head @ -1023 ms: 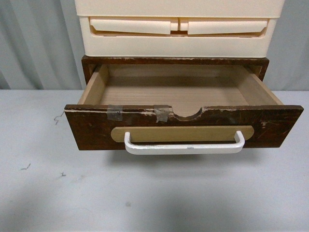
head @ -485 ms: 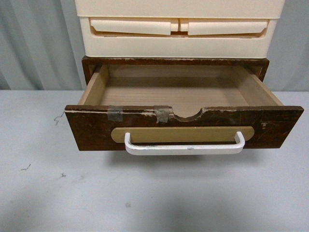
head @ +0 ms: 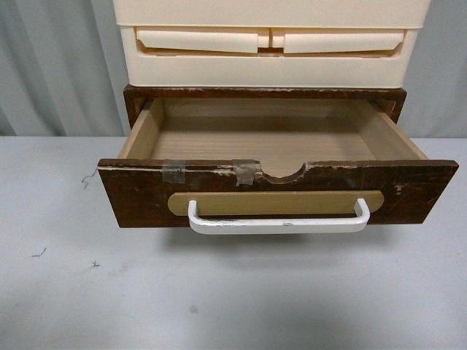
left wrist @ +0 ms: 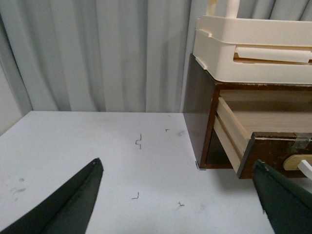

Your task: Open drawer

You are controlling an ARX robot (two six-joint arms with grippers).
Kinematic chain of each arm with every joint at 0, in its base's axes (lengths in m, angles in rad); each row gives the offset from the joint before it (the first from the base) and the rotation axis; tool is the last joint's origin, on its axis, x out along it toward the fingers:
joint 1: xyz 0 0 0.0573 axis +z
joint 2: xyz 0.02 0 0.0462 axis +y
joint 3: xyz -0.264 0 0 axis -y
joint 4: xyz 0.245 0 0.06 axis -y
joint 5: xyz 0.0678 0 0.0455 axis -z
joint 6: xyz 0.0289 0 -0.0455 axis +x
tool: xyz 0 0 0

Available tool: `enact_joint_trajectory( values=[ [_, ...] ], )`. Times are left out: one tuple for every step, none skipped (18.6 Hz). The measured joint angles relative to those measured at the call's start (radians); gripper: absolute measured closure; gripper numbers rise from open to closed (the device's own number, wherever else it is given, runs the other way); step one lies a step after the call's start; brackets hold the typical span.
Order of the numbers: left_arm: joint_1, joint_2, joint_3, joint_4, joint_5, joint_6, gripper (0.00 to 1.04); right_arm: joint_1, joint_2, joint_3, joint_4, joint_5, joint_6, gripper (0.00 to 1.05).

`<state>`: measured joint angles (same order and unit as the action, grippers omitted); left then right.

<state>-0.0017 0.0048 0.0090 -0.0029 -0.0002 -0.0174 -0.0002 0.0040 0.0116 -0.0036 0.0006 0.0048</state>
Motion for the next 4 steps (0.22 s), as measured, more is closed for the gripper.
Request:
enact_joint_trajectory(
  values=[
    [0.000, 0.000, 0.000, 0.000, 0.000, 0.000, 0.07, 0.000, 0.000, 0.000, 0.000, 0.000, 0.000, 0.06],
    [0.000, 0.000, 0.000, 0.000, 0.000, 0.000, 0.07, 0.000, 0.000, 0.000, 0.000, 0.000, 0.000, 0.07],
    [0.000, 0.000, 0.000, 0.000, 0.000, 0.000, 0.07, 0.000, 0.000, 0.000, 0.000, 0.000, 0.000, 0.06],
    [0.000, 0.000, 0.000, 0.000, 0.000, 0.000, 0.07, 0.000, 0.000, 0.000, 0.000, 0.000, 0.000, 0.06]
  ],
)
